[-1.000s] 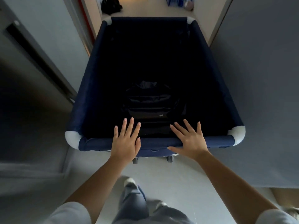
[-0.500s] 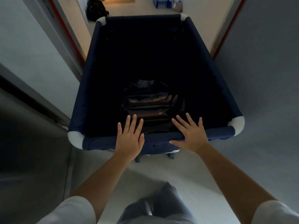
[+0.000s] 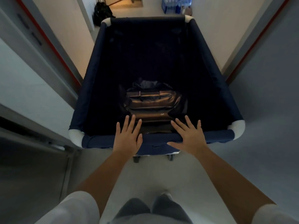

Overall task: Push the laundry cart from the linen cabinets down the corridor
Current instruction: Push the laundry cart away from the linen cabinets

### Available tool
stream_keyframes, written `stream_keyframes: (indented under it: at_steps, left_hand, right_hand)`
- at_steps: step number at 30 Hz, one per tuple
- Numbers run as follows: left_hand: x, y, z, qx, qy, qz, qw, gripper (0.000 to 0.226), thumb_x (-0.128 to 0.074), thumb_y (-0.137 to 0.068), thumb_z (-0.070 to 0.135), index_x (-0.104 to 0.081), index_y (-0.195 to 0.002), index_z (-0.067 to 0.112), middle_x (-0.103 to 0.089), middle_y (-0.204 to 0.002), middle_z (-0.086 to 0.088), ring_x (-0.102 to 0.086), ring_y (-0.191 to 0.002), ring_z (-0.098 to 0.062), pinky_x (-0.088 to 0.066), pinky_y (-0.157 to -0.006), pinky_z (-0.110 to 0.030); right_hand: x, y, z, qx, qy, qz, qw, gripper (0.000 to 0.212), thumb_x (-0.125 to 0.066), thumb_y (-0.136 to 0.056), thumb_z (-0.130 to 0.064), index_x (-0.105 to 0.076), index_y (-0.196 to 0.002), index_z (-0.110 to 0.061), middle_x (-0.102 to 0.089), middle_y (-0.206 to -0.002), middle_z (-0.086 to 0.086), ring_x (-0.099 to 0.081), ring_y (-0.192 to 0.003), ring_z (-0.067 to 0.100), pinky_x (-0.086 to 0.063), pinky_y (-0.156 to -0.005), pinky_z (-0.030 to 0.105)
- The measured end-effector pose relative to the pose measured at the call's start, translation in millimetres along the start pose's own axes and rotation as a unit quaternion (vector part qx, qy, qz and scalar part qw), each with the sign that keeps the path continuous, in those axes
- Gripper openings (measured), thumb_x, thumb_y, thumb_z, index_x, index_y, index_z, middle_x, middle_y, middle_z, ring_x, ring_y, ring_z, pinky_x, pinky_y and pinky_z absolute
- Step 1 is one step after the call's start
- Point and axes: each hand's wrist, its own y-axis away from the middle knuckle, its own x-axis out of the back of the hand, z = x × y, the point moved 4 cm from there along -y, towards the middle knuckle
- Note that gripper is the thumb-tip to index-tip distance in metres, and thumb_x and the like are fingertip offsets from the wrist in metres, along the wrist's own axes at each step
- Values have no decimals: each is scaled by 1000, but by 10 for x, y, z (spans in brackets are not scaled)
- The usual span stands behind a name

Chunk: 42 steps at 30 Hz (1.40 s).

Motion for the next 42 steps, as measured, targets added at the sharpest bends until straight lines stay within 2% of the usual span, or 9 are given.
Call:
stream_keyframes:
  at_steps: [5, 8, 13, 17, 26, 31, 36, 42]
  left_hand:
    - [37, -596, -172, -14, -8, -7, 1000, 54, -29, -95, 36, -16, -145, 19, -16, -154, -10, -7, -142, -30, -11, -111, -53]
    - [91, -956, -310, -24, 1, 1, 1000, 56, -31, -90, 35, -29, -142, 16, -28, -150, -13, -19, -139, -34, -20, -108, -56]
    - [165, -1552, -586, -50, 1, 14, 999, 56, -23, -89, 36, -39, -137, 13, -38, -144, -15, -32, -133, -37, -30, -102, -59]
    - [193, -2038, -854, -61, 9, 18, 998, 58, -19, -89, 36, -37, -139, 14, -35, -146, -15, -28, -135, -37, -27, -104, -57]
    - [295, -3198, -1380, -80, 15, 40, 996, 54, -26, -88, 32, -43, -135, 11, -42, -141, -18, -34, -131, -39, -32, -100, -60]
    - [329, -3891, -1647, -73, 28, 41, 996, 52, -29, -88, 31, -45, -134, 10, -44, -139, -18, -37, -130, -39, -33, -99, -60]
    - [382, -4582, -1895, -72, 33, 32, 996, 52, -29, -88, 32, -44, -134, 12, -43, -140, -16, -37, -131, -38, -31, -100, -61]
    - [448, -5392, -2129, -77, 47, 36, 995, 52, -30, -88, 32, -46, -133, 10, -44, -139, -18, -38, -129, -40, -30, -98, -63]
  right_hand:
    - [-22, -558, 178, -2, 2, 3, 1000, 80, -62, -69, -65, -48, -133, -20, -55, -132, 6, -39, -129, 40, -23, -98, 71]
    - [-38, -921, 250, -4, 14, 7, 1000, 80, -63, -67, -65, -50, -131, -20, -57, -130, 6, -42, -126, 41, -25, -95, 72]
    - [-78, -1543, 324, -22, 20, 5, 1000, 79, -60, -66, -67, -52, -129, -21, -59, -128, 5, -44, -125, 40, -26, -93, 73]
    - [-126, -2069, 365, -33, 16, 4, 999, 79, -61, -66, -67, -52, -129, -21, -59, -128, 5, -44, -125, 40, -25, -94, 73]
    - [-247, -3254, 534, -47, 3, 12, 999, 79, -59, -69, -68, -49, -132, -22, -57, -131, 4, -41, -128, 38, -23, -99, 69]
    - [-315, -3941, 691, -46, -2, 19, 999, 78, -42, -73, -73, -49, -131, -21, -57, -130, 4, -42, -128, 37, -25, -98, 69]
    - [-355, -4628, 870, -49, -10, 12, 999, 78, -37, -74, -73, -48, -133, -22, -55, -133, 4, -39, -129, 38, -25, -98, 69]
    - [-397, -5380, 1101, -55, -12, 9, 998, 78, -47, -75, -71, -44, -135, -22, -51, -137, 4, -34, -132, 37, -21, -101, 68]
